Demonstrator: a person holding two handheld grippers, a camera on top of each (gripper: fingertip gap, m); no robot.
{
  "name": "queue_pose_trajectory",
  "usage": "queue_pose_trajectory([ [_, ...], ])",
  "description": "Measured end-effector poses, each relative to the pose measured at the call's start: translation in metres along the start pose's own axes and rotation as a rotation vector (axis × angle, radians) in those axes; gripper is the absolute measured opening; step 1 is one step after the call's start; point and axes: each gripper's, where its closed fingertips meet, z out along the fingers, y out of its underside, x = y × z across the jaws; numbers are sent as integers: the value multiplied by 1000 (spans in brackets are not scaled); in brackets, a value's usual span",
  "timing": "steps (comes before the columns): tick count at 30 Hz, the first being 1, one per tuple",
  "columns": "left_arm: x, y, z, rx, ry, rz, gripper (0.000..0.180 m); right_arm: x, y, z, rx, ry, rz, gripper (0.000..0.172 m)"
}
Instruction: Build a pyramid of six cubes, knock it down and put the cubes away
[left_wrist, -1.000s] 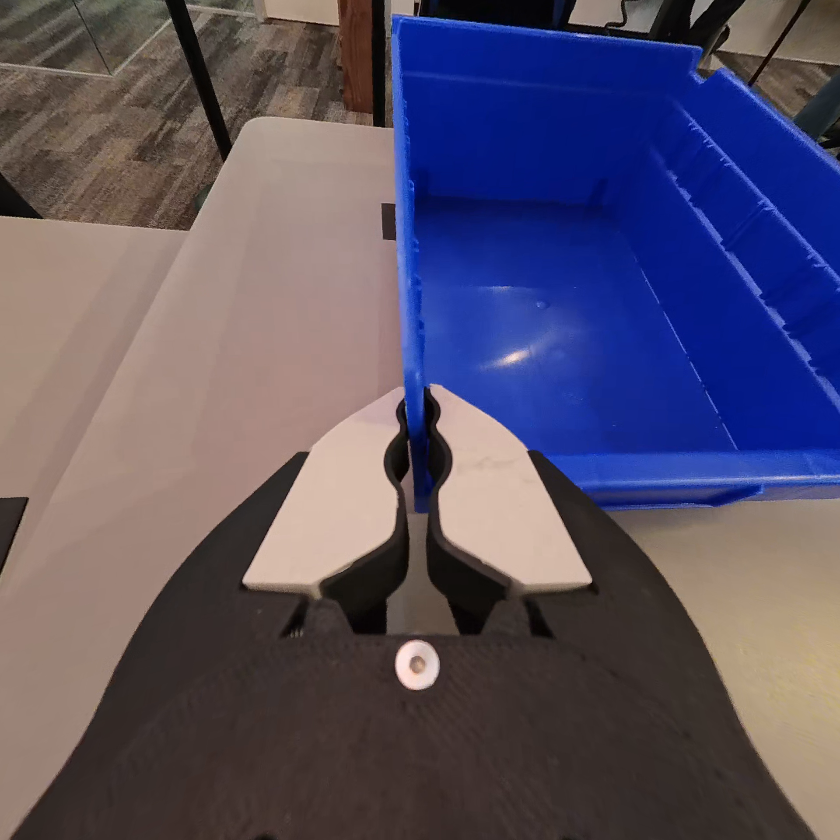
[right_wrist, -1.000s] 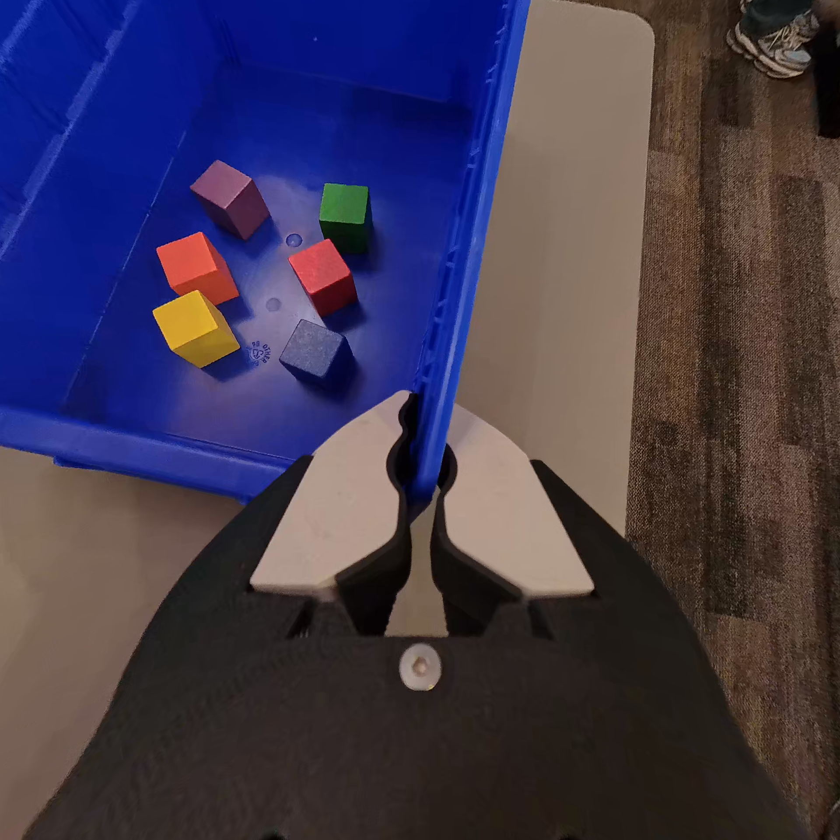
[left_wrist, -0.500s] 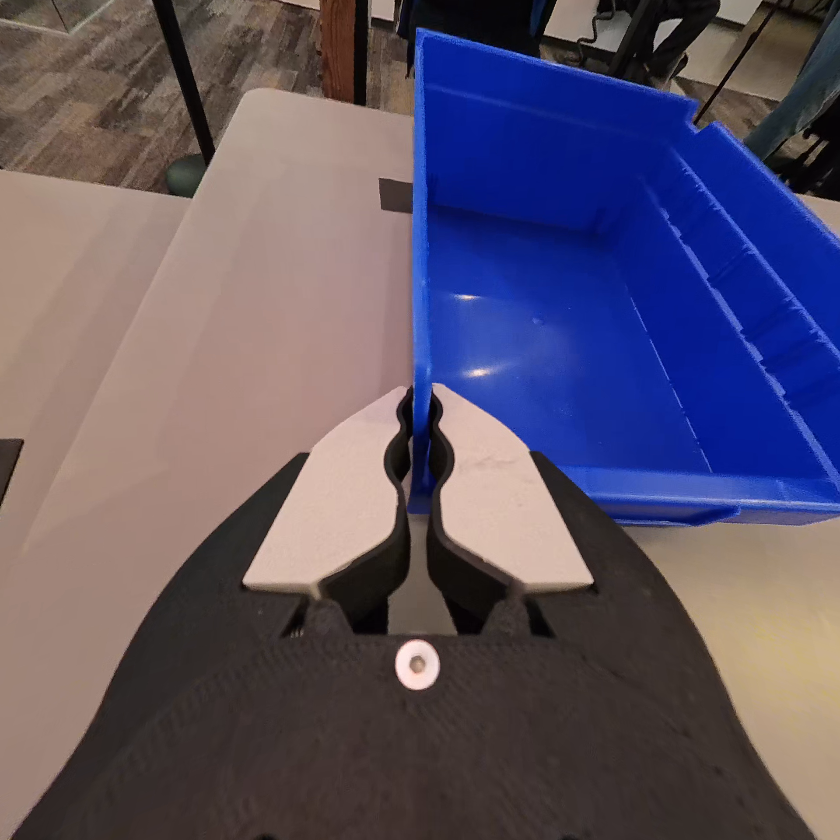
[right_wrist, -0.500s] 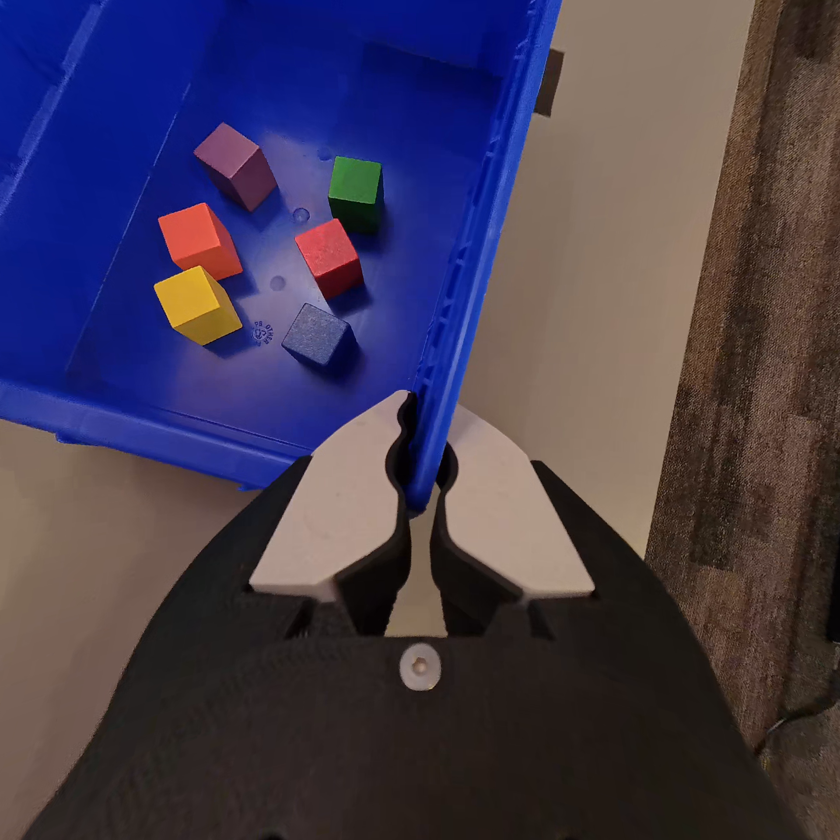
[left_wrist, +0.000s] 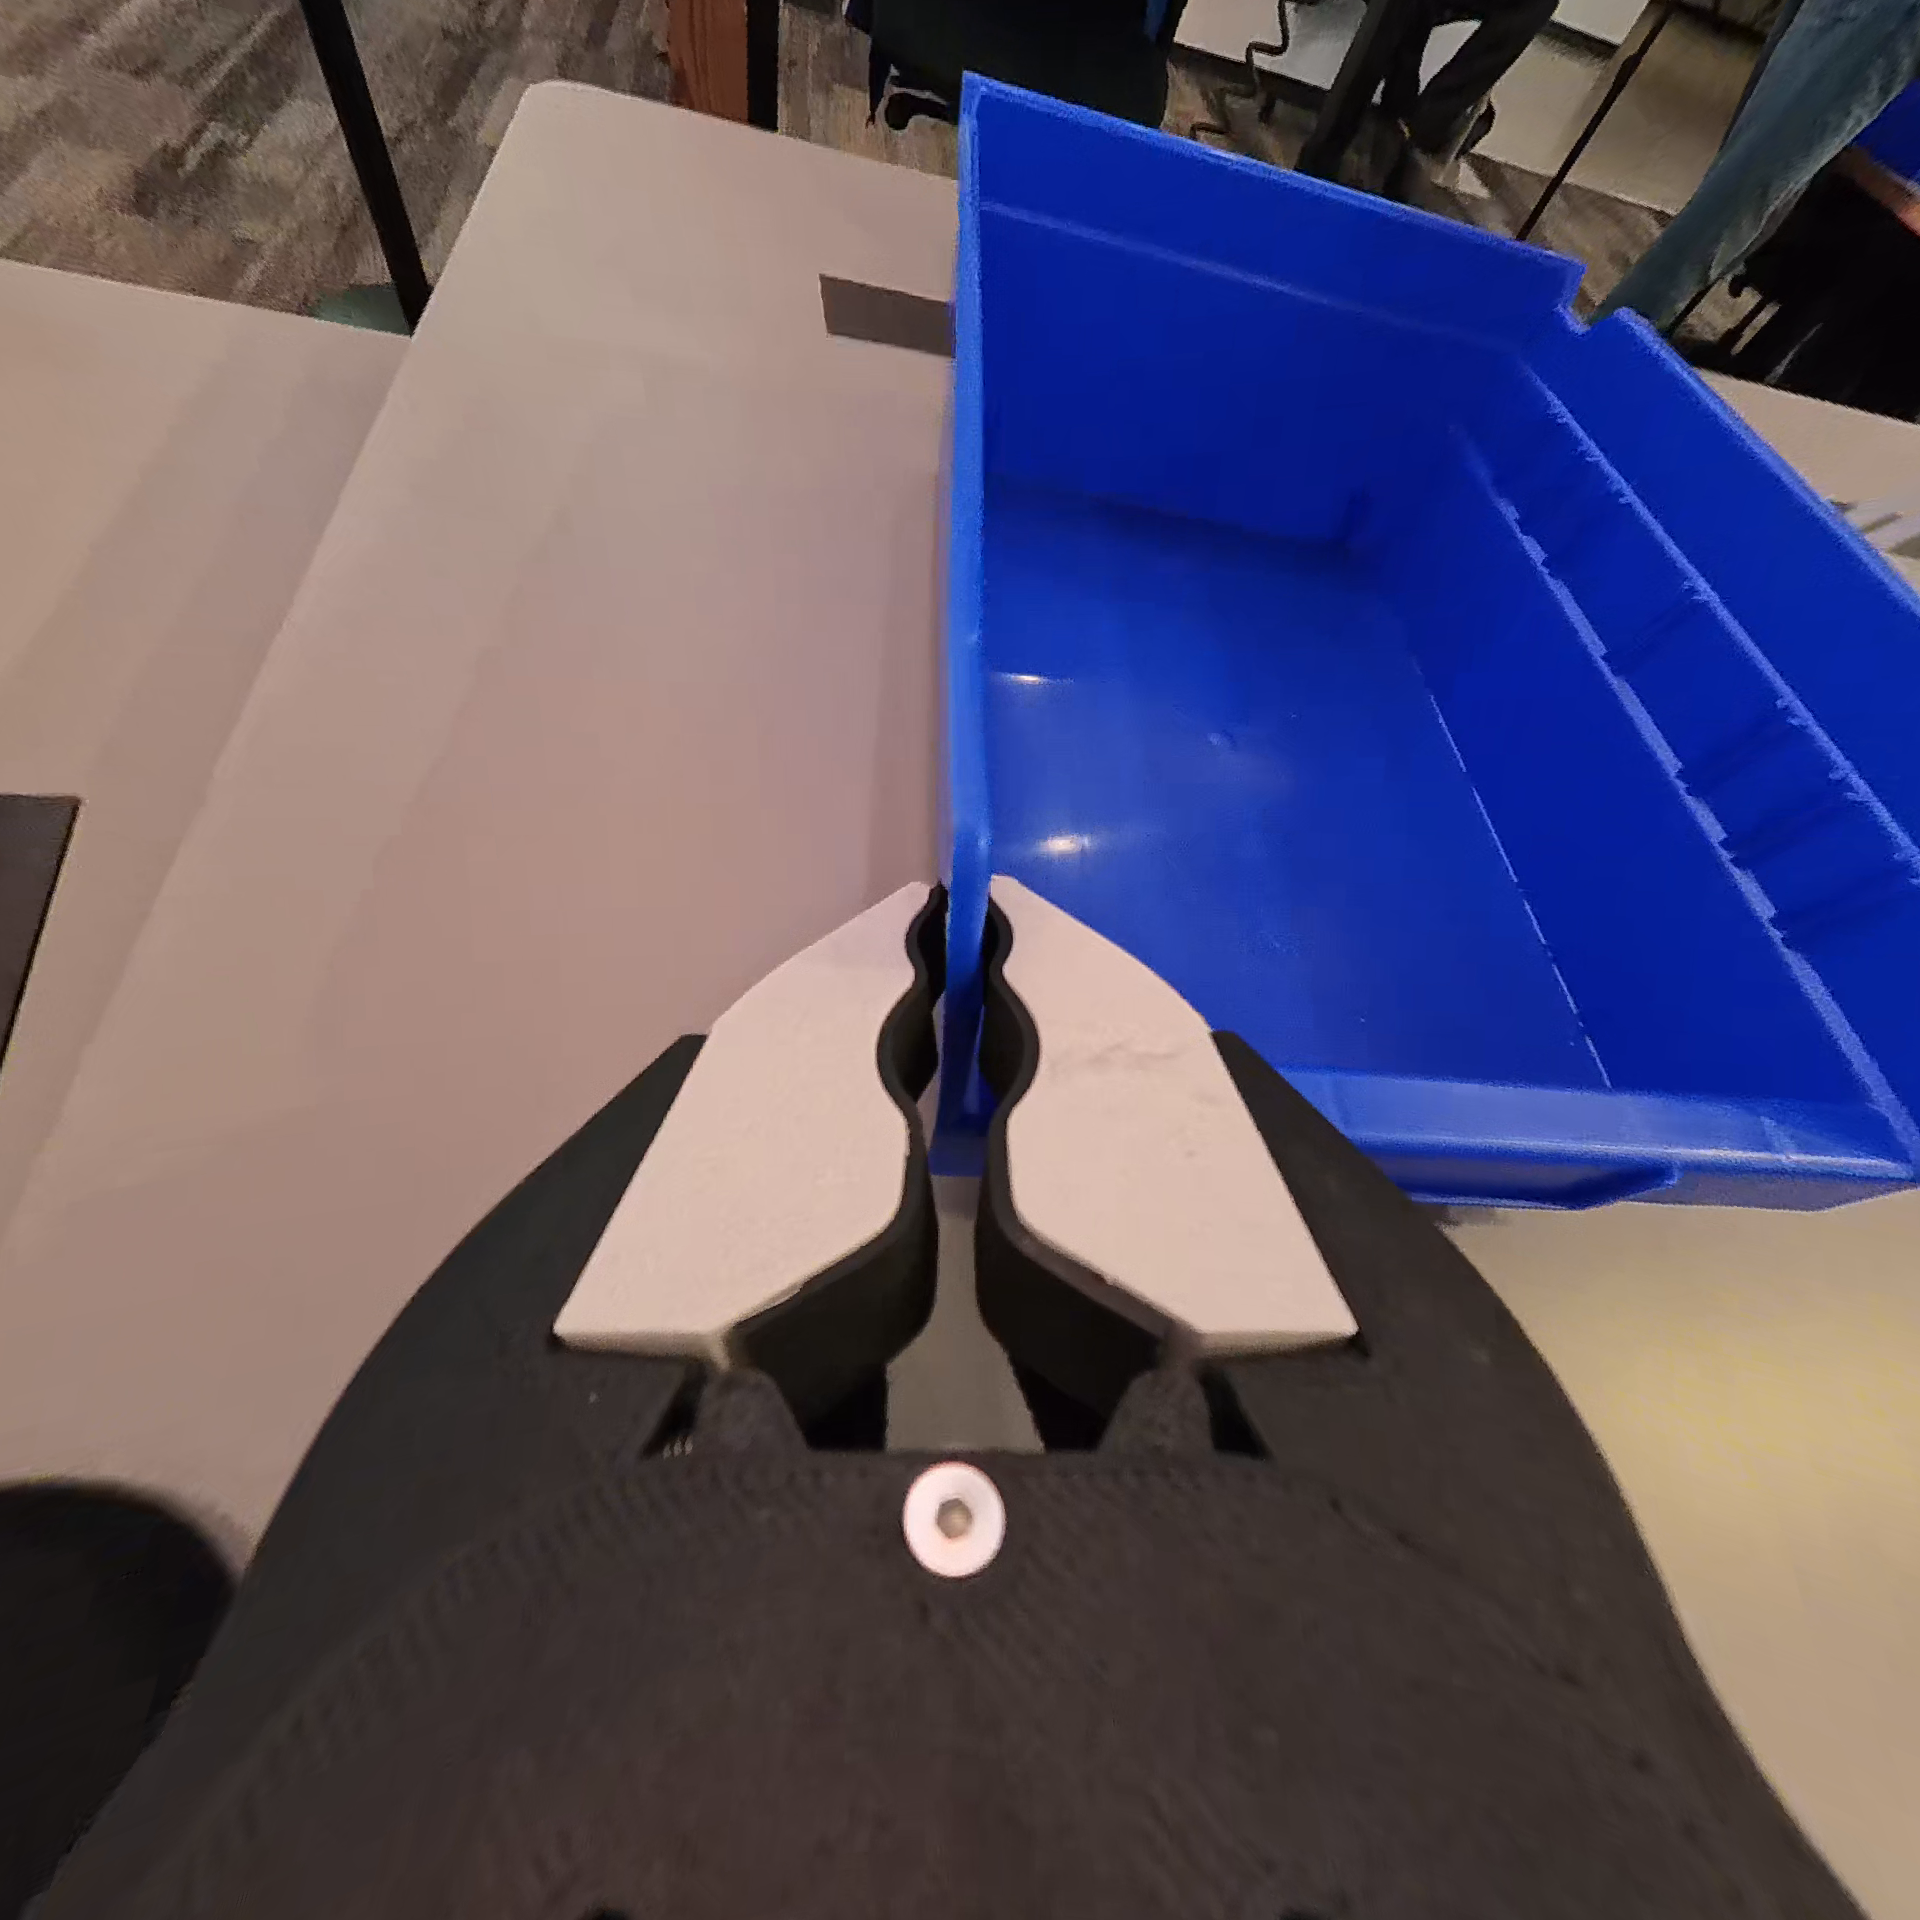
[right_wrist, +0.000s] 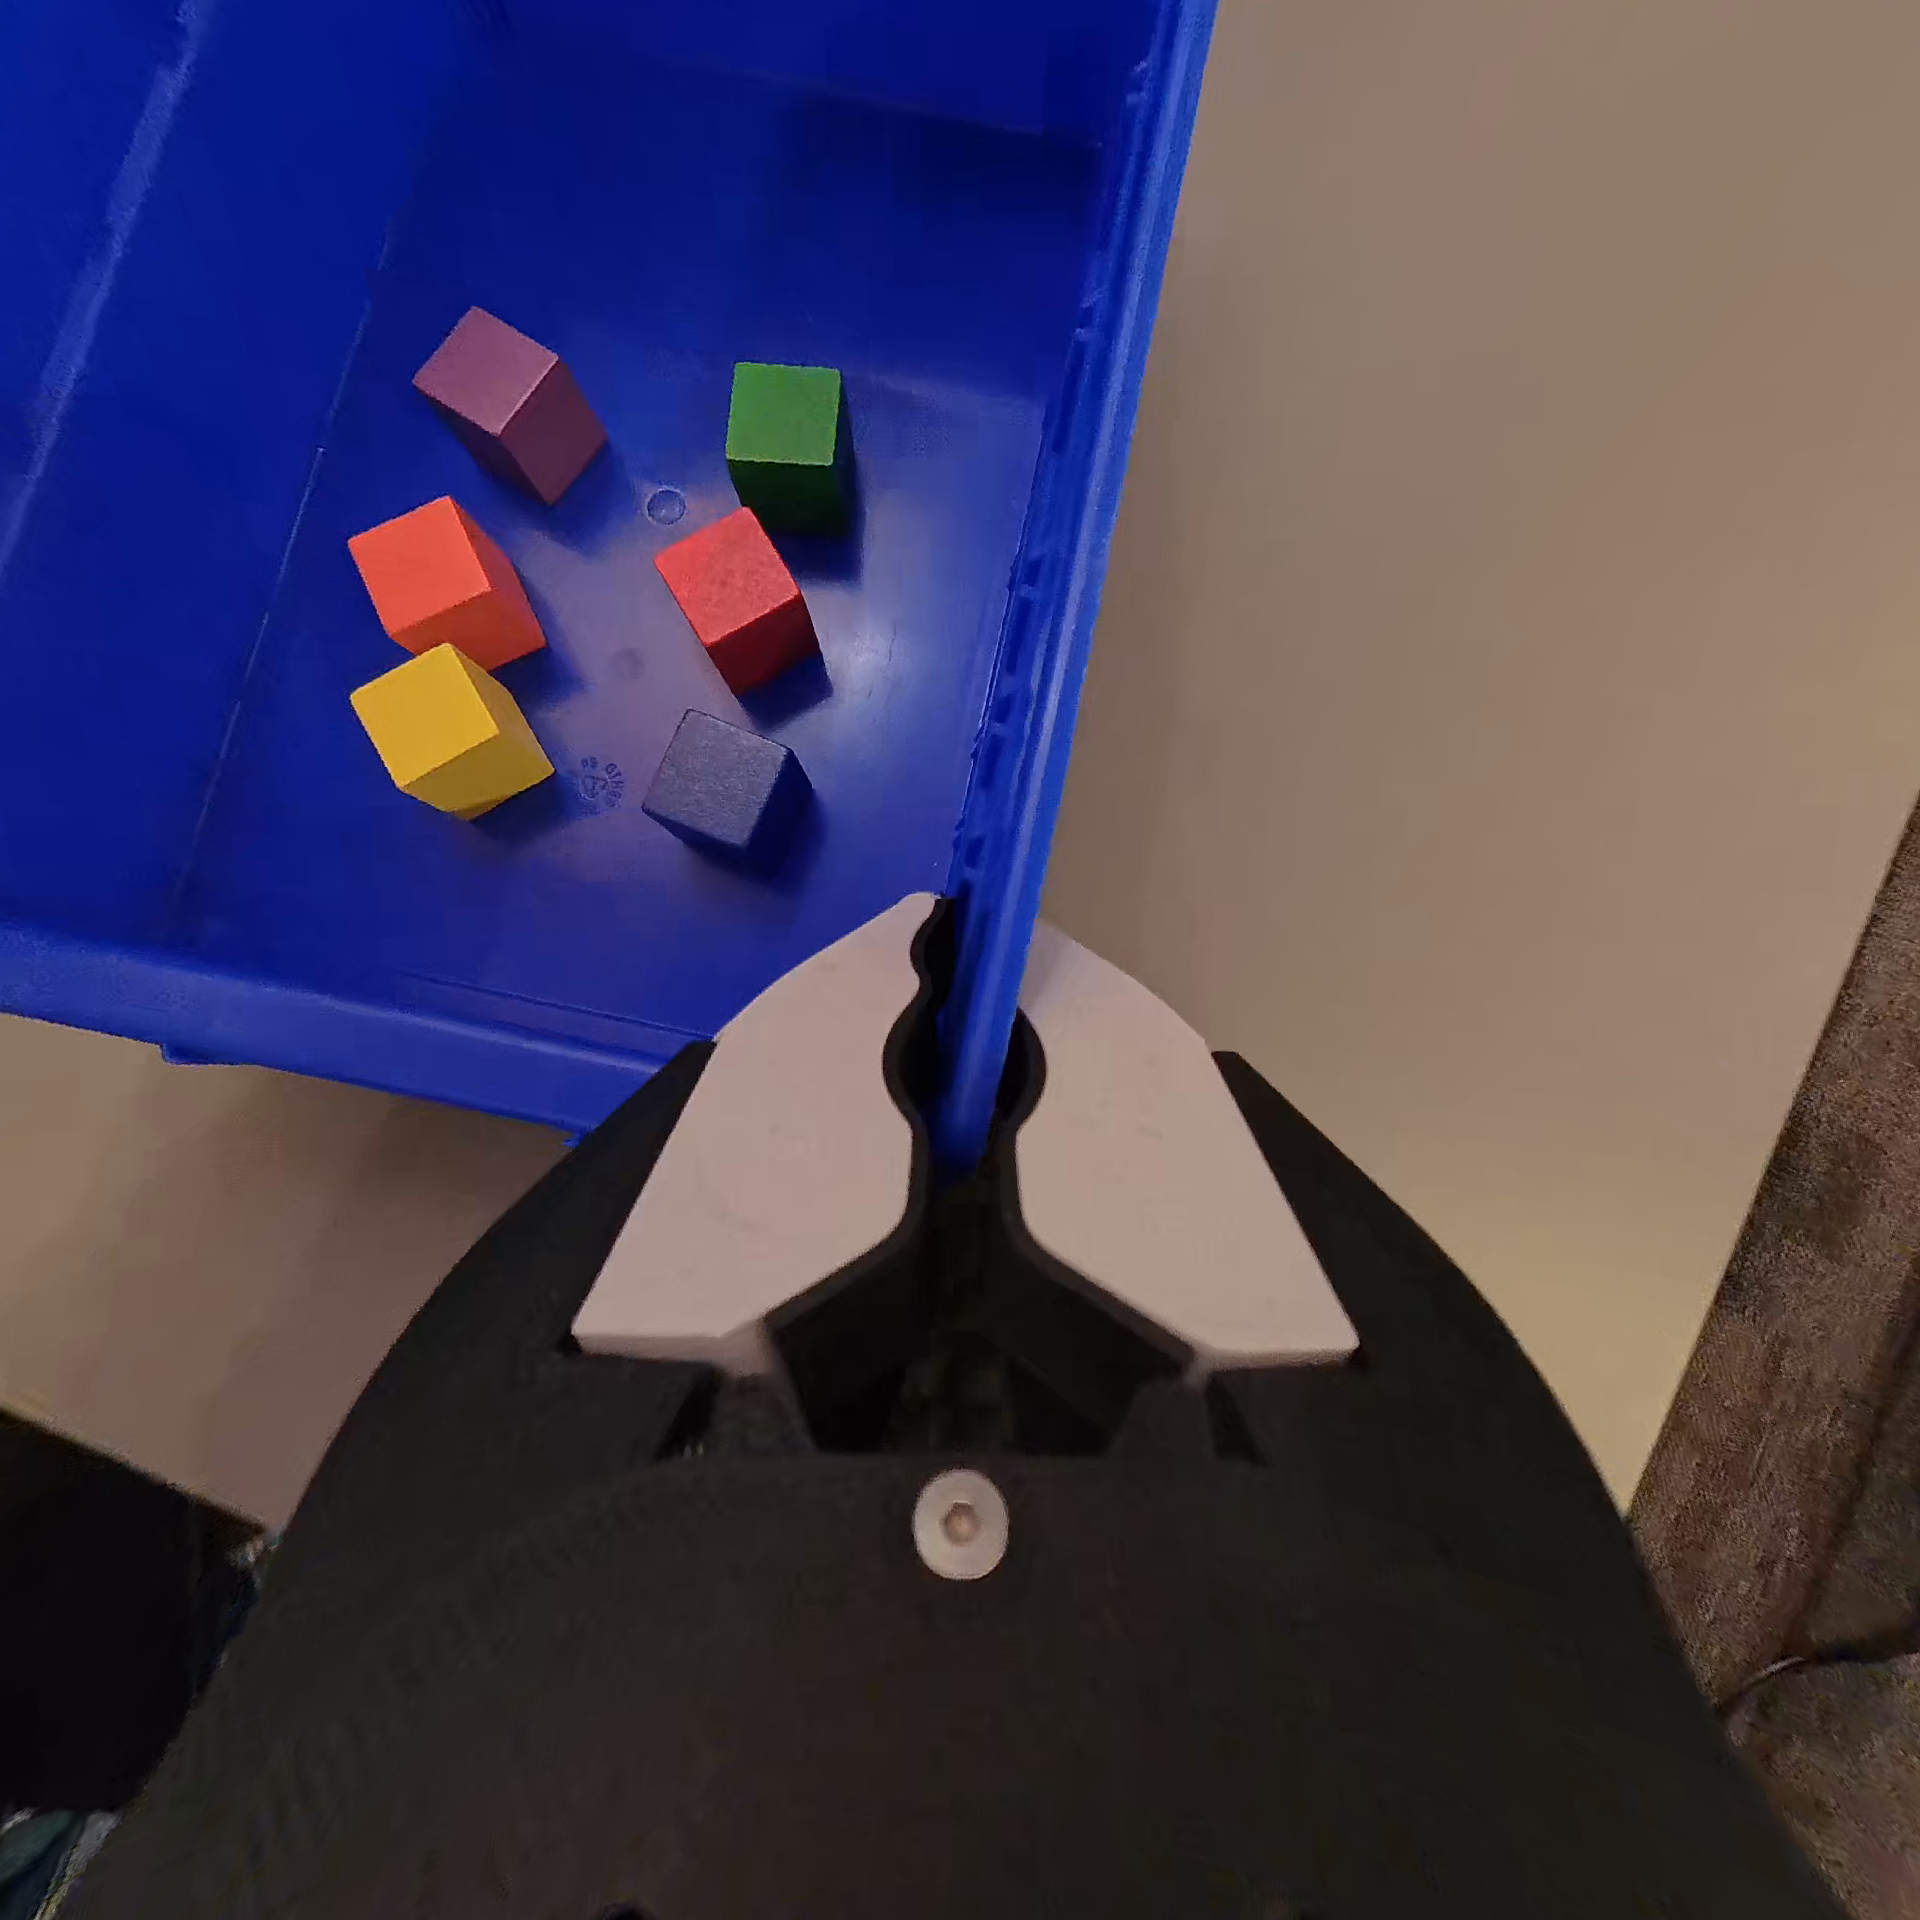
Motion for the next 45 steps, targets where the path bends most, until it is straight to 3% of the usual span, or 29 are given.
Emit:
queue_pose_trajectory([
  [11,21,51,-101,7,-27,12,4,-75,46,-28,20,-87,-108,5],
  [18,37,79,-158,71,-59,-7,4,-128,47,-9,47,-184,-194,5],
  [27,39,105,-214,162,-102,-44,5,-198,6,21,83,-311,-291,4],
  [36,23,115,-270,284,-153,-100,8,-269,-55,64,68,-393,-385,5],
  [45,10,122,-290,342,-219,-155,8,-333,-129,116,74,-420,-428,5],
])
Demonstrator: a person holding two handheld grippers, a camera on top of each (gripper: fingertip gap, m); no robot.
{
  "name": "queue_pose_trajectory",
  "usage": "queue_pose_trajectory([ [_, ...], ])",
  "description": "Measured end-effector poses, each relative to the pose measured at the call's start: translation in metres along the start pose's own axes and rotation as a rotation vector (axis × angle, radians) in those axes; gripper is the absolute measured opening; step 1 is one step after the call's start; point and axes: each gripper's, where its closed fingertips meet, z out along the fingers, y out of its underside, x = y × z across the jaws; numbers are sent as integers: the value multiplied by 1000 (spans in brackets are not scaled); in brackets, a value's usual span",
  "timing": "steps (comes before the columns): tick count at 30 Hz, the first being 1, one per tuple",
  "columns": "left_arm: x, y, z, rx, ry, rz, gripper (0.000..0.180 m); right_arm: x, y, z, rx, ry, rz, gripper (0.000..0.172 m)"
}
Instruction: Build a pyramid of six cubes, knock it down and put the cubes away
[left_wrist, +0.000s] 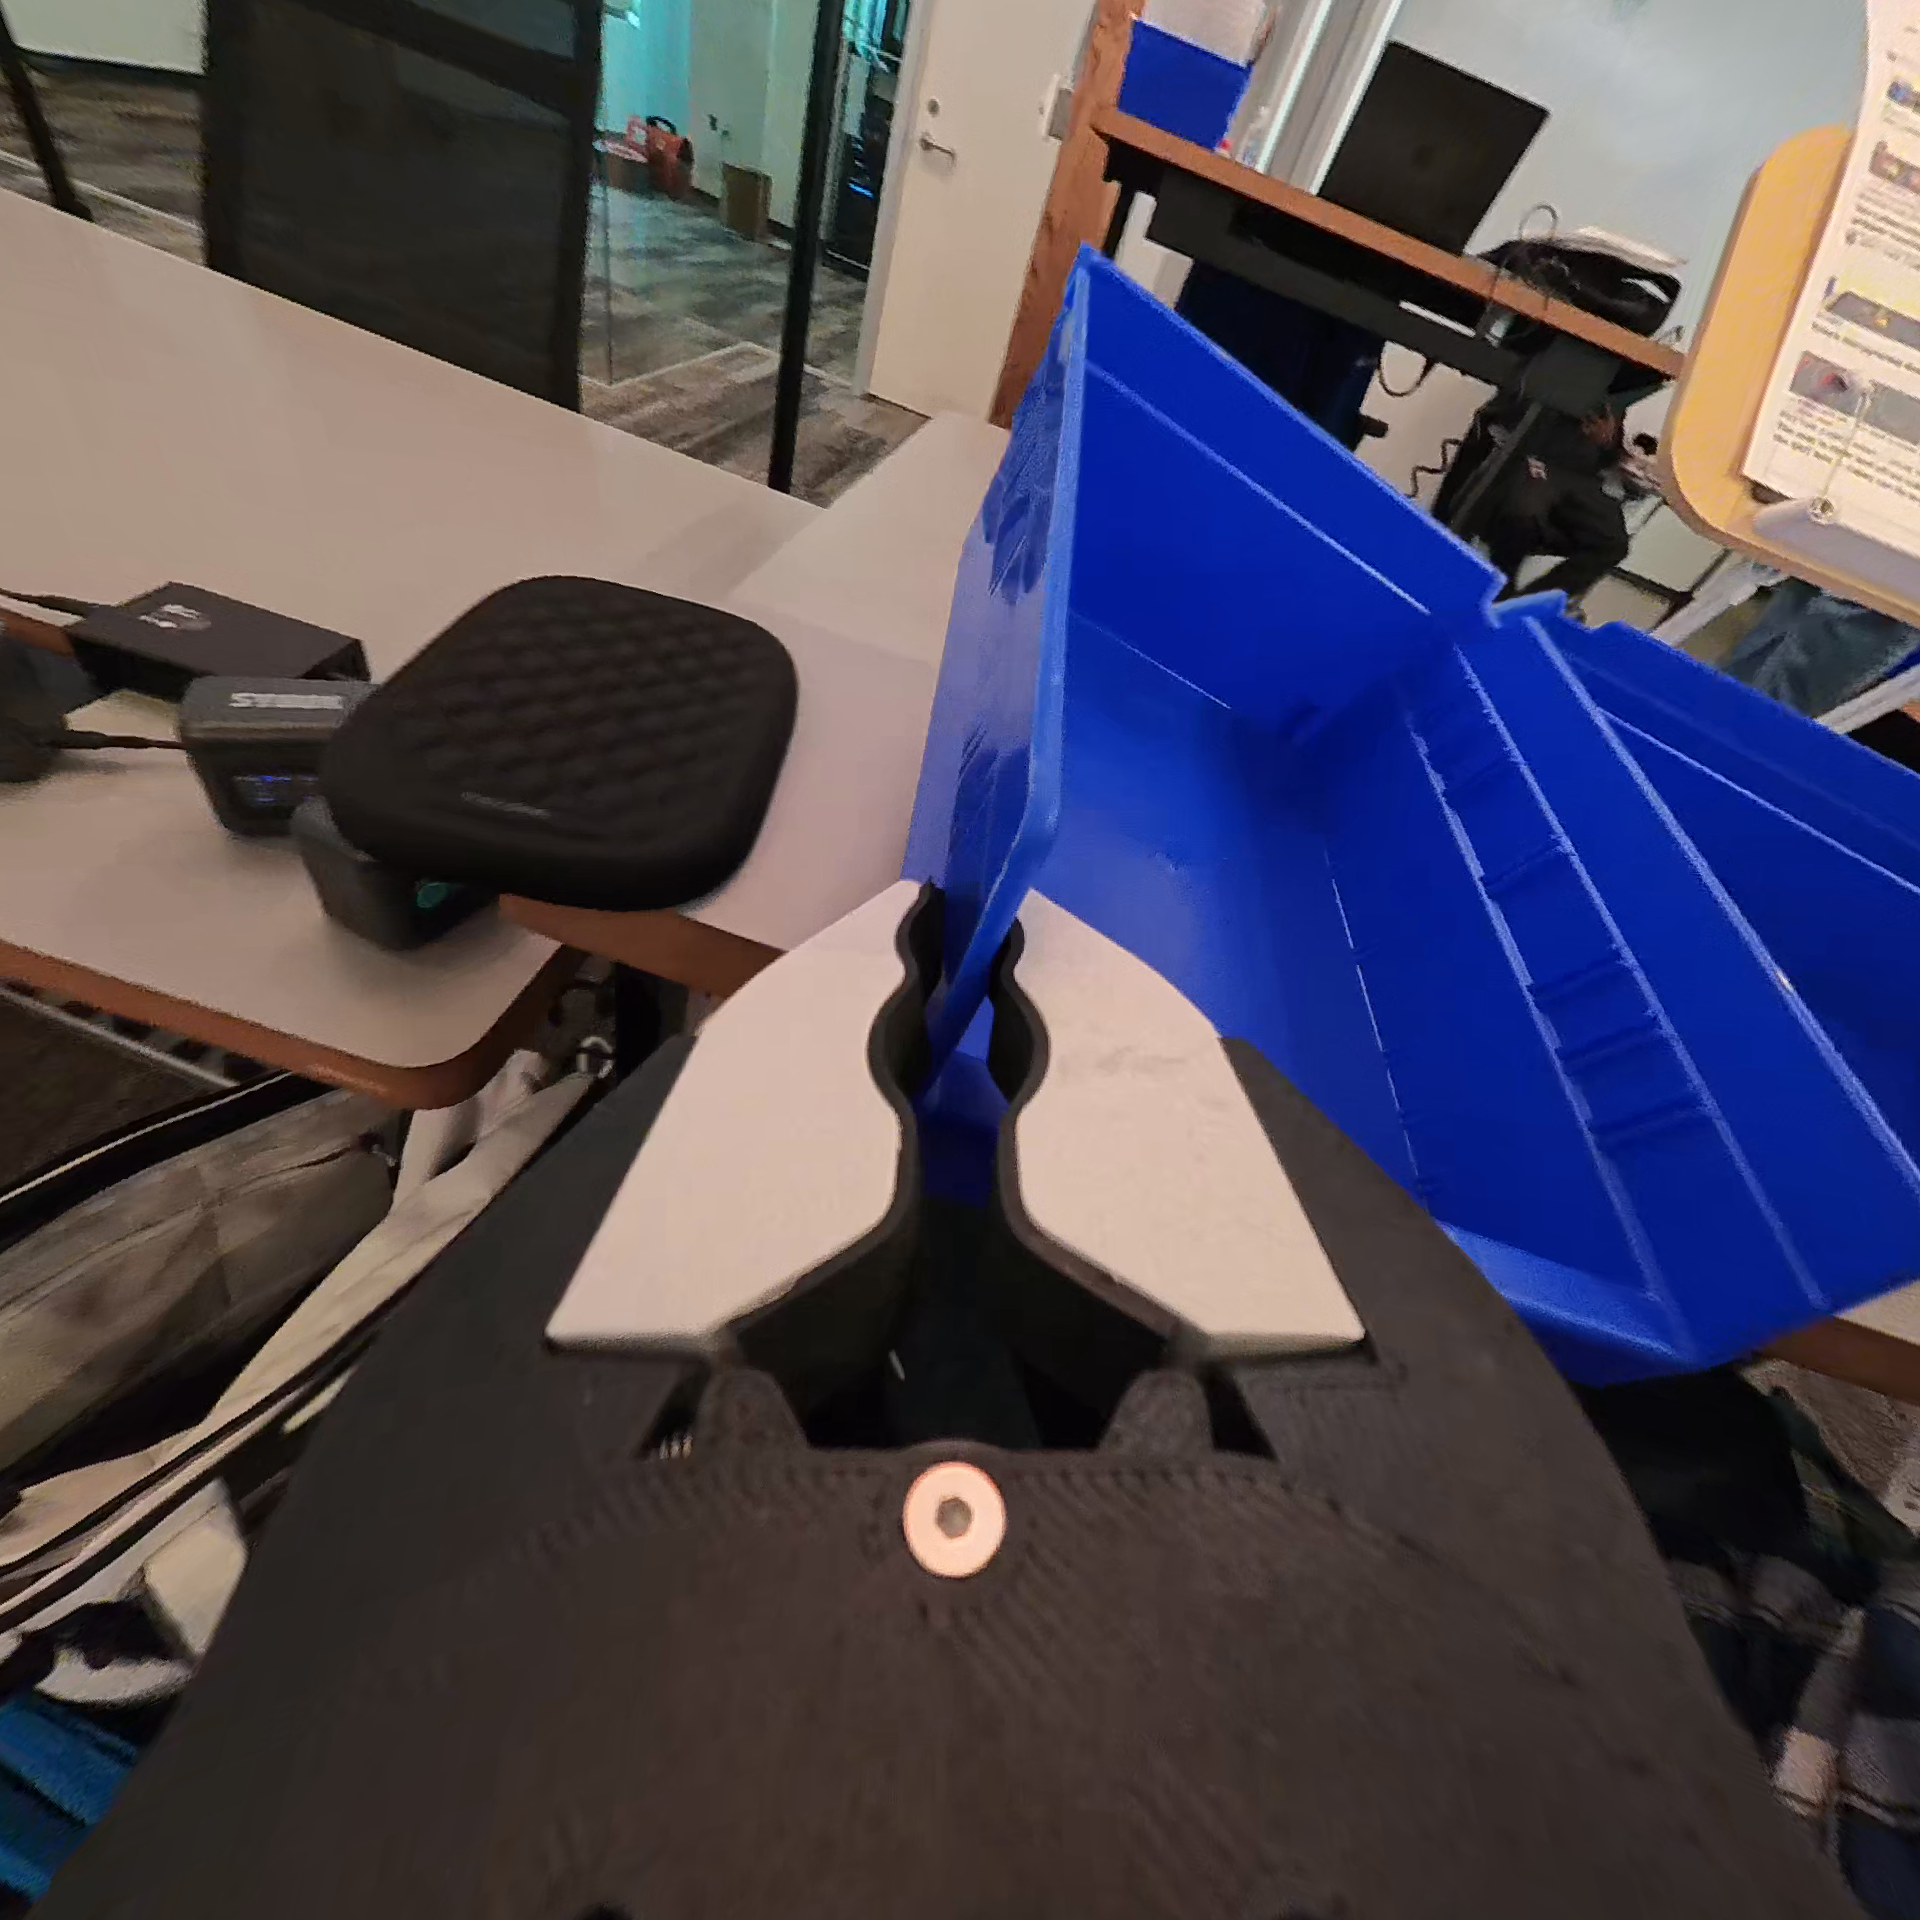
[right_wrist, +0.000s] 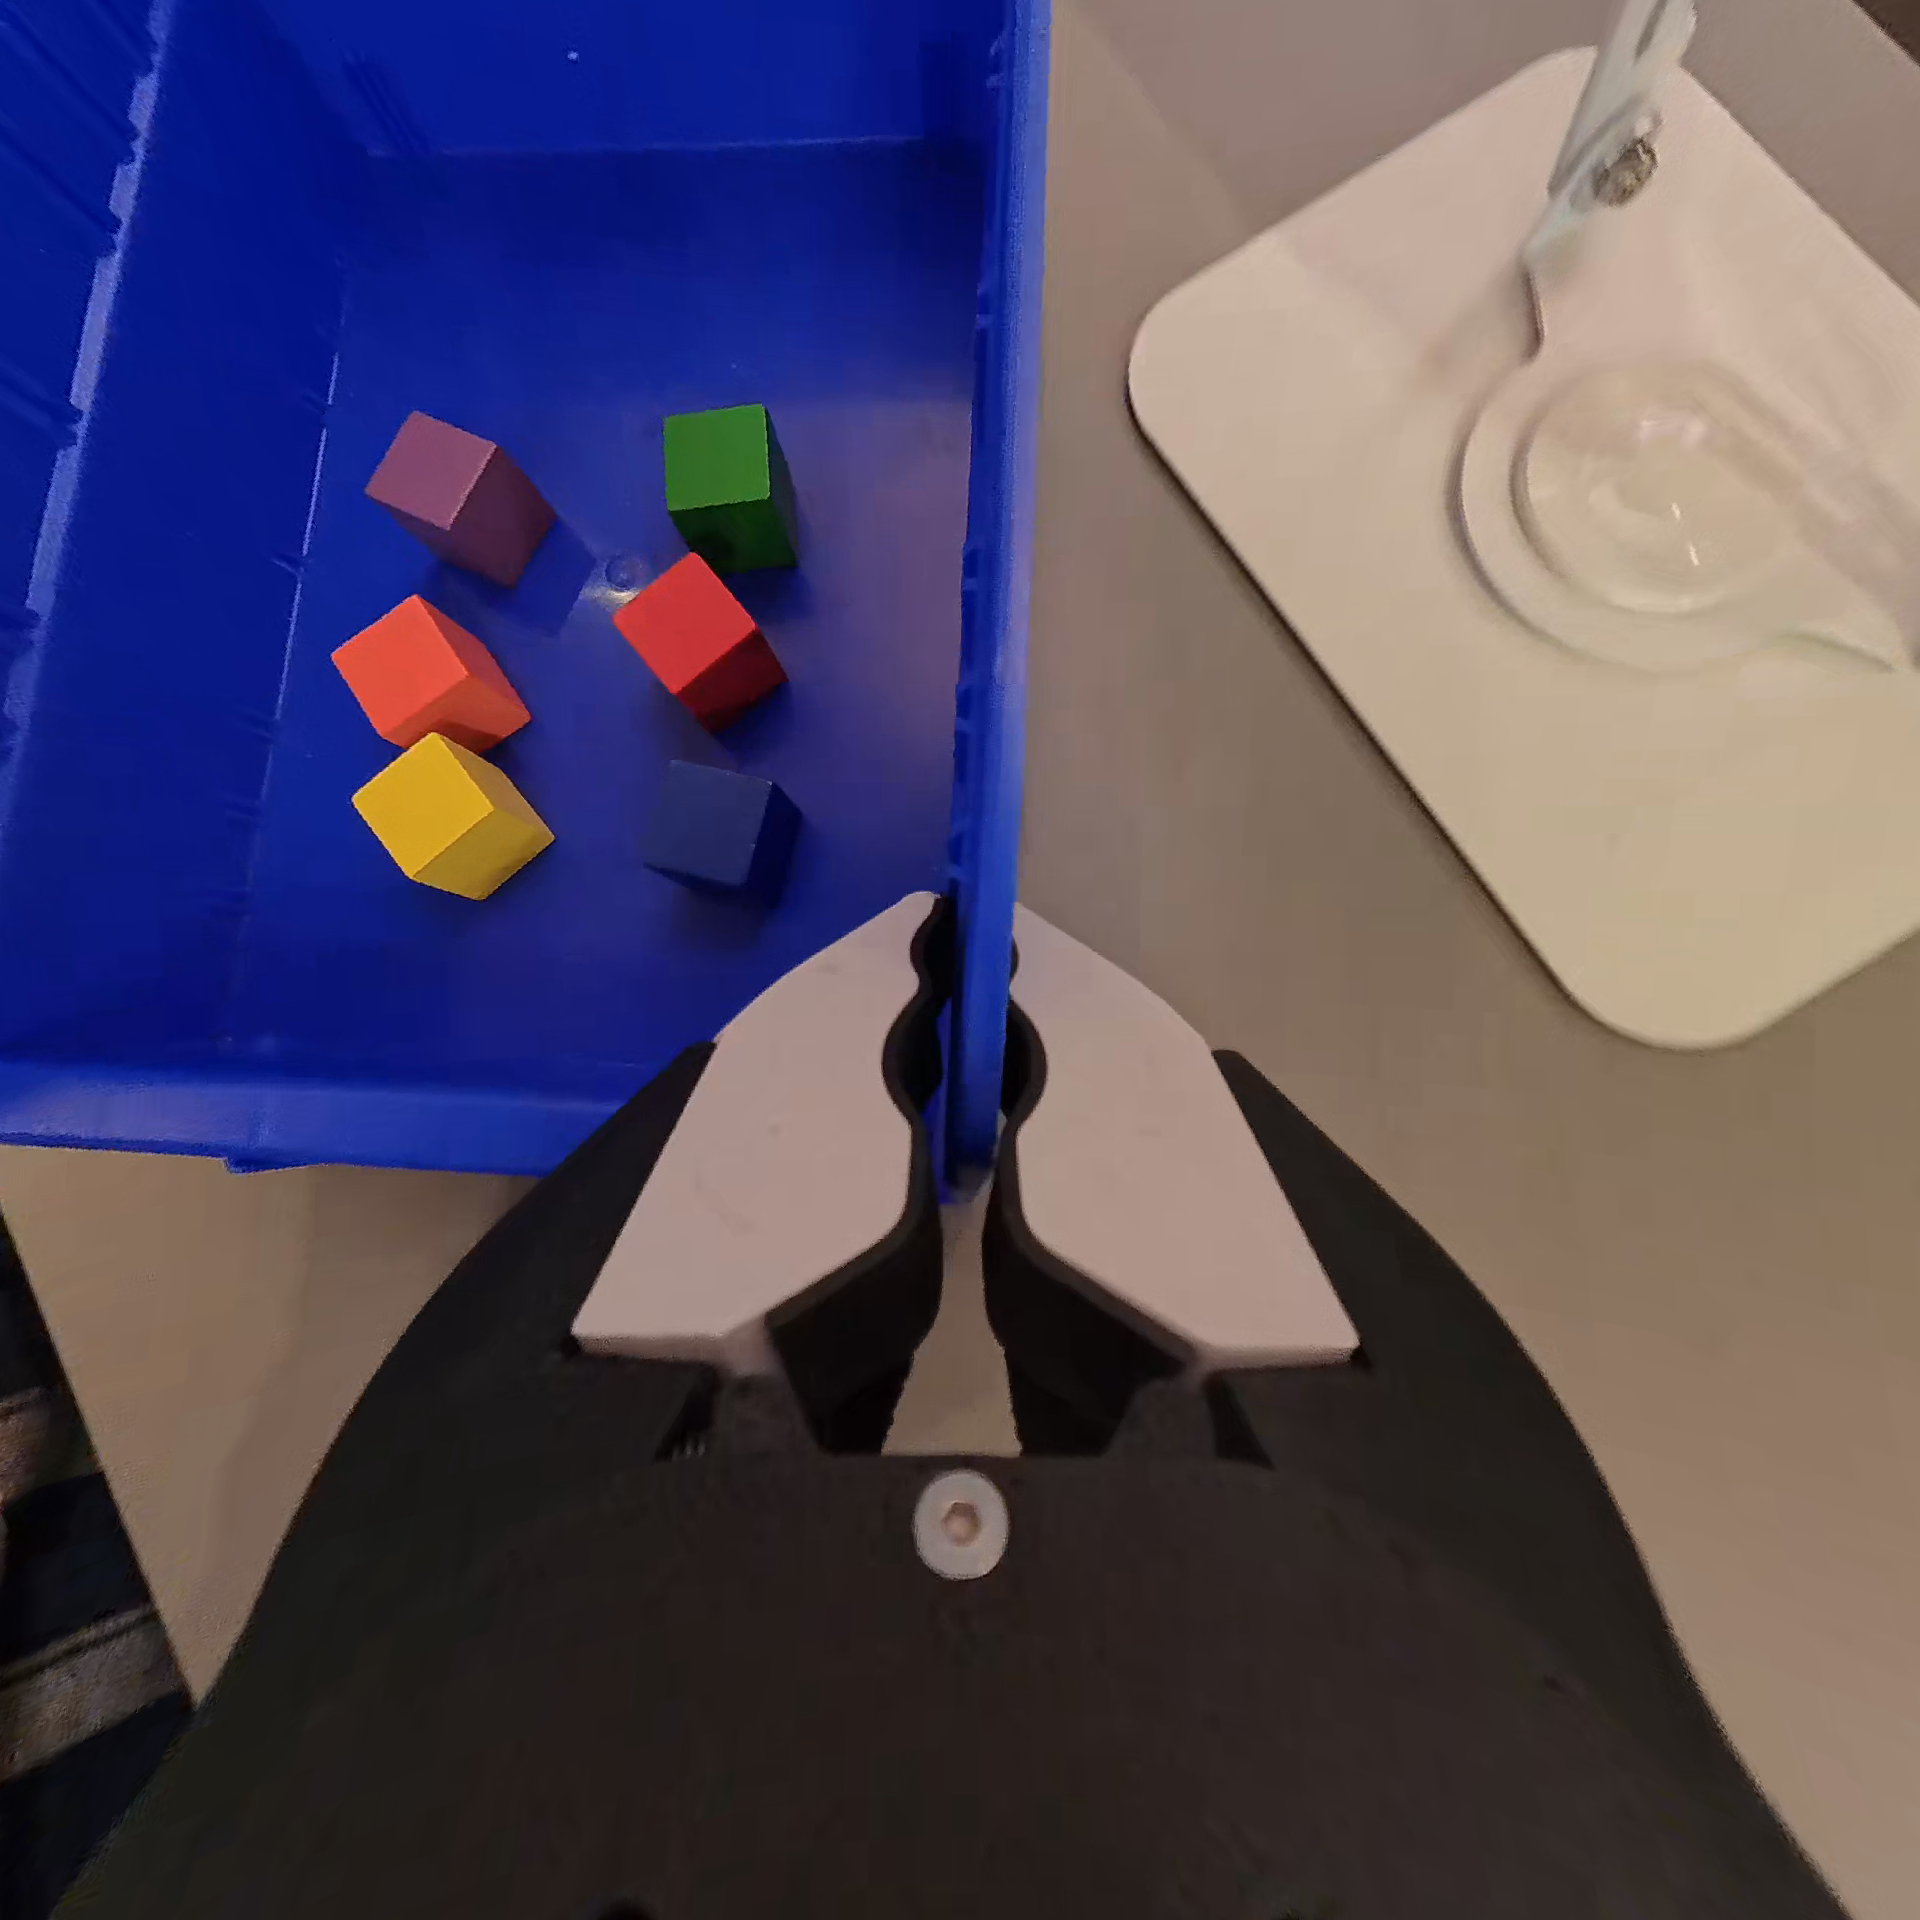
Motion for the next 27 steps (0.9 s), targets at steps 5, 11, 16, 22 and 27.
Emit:
queue_pose_trajectory([
  [5,-12,-11,-22,60,-42,-16,8,-5,-32,26,49,-23,-54,5],
  [11,-22,-21,-45,113,-71,-37,8,-5,-54,-21,250,81,-330,51],
  [16,-25,-27,-49,131,-76,-43,8,-97,-29,-48,267,-216,-859,55],
  [22,-21,-31,-41,137,-62,-48,7,-123,10,14,-3,-328,-1107,57],
  [27,-17,-29,-36,128,-46,-46,7,-126,10,42,-59,-357,-1153,34],
])
